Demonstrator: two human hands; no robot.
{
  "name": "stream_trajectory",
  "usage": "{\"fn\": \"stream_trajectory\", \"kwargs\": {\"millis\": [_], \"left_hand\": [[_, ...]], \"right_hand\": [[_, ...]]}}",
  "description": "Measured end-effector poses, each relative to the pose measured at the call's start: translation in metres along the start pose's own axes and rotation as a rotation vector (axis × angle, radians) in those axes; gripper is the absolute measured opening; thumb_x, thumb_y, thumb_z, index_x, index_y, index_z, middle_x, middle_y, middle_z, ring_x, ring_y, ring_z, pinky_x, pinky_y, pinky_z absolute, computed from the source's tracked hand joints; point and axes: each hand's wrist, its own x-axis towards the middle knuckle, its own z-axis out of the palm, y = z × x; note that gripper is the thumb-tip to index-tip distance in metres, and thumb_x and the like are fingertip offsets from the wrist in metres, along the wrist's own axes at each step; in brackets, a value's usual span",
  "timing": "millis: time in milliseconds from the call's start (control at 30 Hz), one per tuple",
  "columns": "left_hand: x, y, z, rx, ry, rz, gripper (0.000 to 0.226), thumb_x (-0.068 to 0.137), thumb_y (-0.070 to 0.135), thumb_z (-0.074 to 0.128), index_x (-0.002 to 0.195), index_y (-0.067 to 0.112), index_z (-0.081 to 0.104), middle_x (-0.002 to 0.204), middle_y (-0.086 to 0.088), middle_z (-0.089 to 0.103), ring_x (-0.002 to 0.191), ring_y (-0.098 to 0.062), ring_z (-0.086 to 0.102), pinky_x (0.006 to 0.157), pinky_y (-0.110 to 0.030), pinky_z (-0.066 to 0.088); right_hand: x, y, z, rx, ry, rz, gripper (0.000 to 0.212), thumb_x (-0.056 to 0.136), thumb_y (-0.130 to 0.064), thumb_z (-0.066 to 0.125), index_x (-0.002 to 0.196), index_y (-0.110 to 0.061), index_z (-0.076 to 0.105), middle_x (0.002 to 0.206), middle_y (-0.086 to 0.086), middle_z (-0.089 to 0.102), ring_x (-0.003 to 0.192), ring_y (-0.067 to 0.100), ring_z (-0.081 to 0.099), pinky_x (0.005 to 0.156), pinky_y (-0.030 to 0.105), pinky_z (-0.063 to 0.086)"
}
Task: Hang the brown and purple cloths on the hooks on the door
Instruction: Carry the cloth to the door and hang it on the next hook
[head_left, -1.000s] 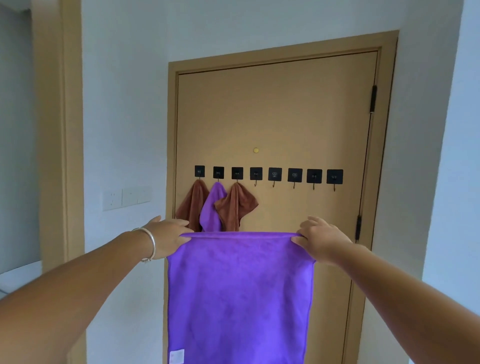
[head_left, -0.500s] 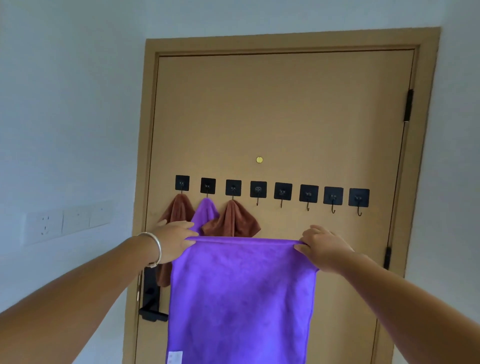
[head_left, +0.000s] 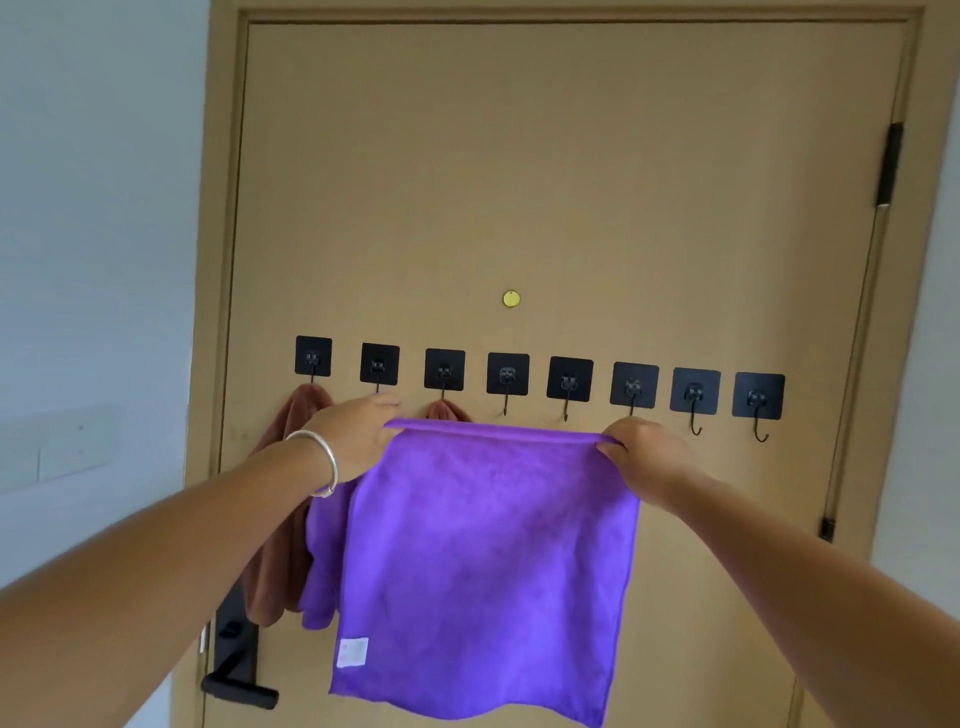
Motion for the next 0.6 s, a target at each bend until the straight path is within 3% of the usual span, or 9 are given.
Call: {"fn": "stream_trajectory", "kwargs": {"millis": [100, 200, 267, 333, 400, 467, 533, 600], "left_hand": [[0.025, 0.0, 0.012, 0.035, 0.046, -0.01, 0.043, 0.101, 0.026, 0.038, 0.144, 0.019, 0.041, 0.15, 0.005, 0.039, 0.135, -0.016, 0.038, 0.109, -0.031, 0.032], [0.043, -0.001, 0.029, 0.074, 0.196, 0.062, 0.04, 0.1, 0.019, 0.04, 0.138, 0.027, 0.047, 0.132, 0.004, 0.058, 0.115, -0.022, 0.055, 0.089, -0.035, 0.045], [0.05, -0.003, 0.037, 0.066, 0.304, 0.129, 0.056, 0.093, 0.005, 0.044, 0.142, 0.034, 0.042, 0.12, 0.006, 0.065, 0.094, -0.024, 0.062, 0.07, -0.03, 0.044], [0.057, -0.006, 0.04, 0.095, 0.349, 0.229, 0.074, 0.078, -0.011, 0.051, 0.139, 0.032, 0.046, 0.124, 0.007, 0.064, 0.082, -0.025, 0.065, 0.063, -0.027, 0.044], [0.063, -0.011, 0.04, 0.23, 0.405, 0.402, 0.077, 0.055, -0.021, 0.062, 0.119, 0.021, 0.062, 0.125, -0.002, 0.064, 0.063, -0.025, 0.064, 0.053, -0.023, 0.044], [0.067, -0.018, 0.037, 0.37, 0.441, 0.554, 0.066, 0.042, -0.021, 0.067, 0.097, 0.015, 0.068, 0.118, -0.009, 0.067, 0.049, -0.025, 0.056, 0.046, -0.02, 0.036], [0.074, -0.028, 0.036, 0.412, 0.409, 0.631, 0.06, 0.041, -0.02, 0.067, 0.09, 0.015, 0.069, 0.11, -0.009, 0.069, 0.054, -0.025, 0.059, 0.046, -0.019, 0.035], [0.083, -0.034, 0.036, 0.375, 0.339, 0.585, 0.072, 0.047, -0.02, 0.065, 0.106, 0.02, 0.072, 0.106, -0.006, 0.069, 0.068, -0.023, 0.065, 0.047, -0.02, 0.04]], "right_hand": [[0.02, 0.013, 0.008, 0.034, 0.033, -0.015, 0.024, 0.099, -0.027, 0.046, 0.09, -0.02, 0.067, 0.092, -0.004, 0.058, 0.085, 0.021, 0.053, 0.067, 0.031, 0.041], [0.038, 0.019, 0.018, 0.07, 0.104, -0.069, 0.023, 0.098, -0.019, 0.048, 0.09, -0.019, 0.069, 0.092, -0.002, 0.061, 0.084, 0.023, 0.055, 0.068, 0.033, 0.044], [0.049, 0.016, 0.024, 0.096, 0.14, -0.116, 0.022, 0.096, -0.013, 0.048, 0.089, -0.019, 0.068, 0.091, -0.002, 0.062, 0.084, 0.023, 0.055, 0.07, 0.034, 0.047], [0.058, 0.014, 0.03, 0.086, 0.151, -0.127, 0.021, 0.094, -0.009, 0.046, 0.089, -0.022, 0.061, 0.088, -0.003, 0.06, 0.082, 0.025, 0.055, 0.066, 0.035, 0.046], [0.065, 0.011, 0.036, 0.02, 0.149, -0.138, 0.025, 0.088, -0.001, 0.042, 0.088, -0.025, 0.047, 0.083, -0.005, 0.056, 0.075, 0.027, 0.052, 0.057, 0.033, 0.038], [0.069, 0.01, 0.039, -0.071, 0.129, -0.262, 0.032, 0.078, 0.006, 0.04, 0.085, -0.025, 0.041, 0.088, -0.007, 0.053, 0.076, 0.027, 0.051, 0.054, 0.032, 0.034], [0.074, 0.01, 0.04, -0.154, 0.121, -0.39, 0.04, 0.075, 0.009, 0.042, 0.09, -0.025, 0.055, 0.103, -0.008, 0.055, 0.088, 0.025, 0.054, 0.057, 0.031, 0.038], [0.081, 0.007, 0.041, -0.161, 0.123, -0.384, 0.057, 0.079, 0.009, 0.041, 0.111, -0.032, 0.065, 0.115, -0.009, 0.055, 0.097, 0.022, 0.055, 0.062, 0.03, 0.04]]}}
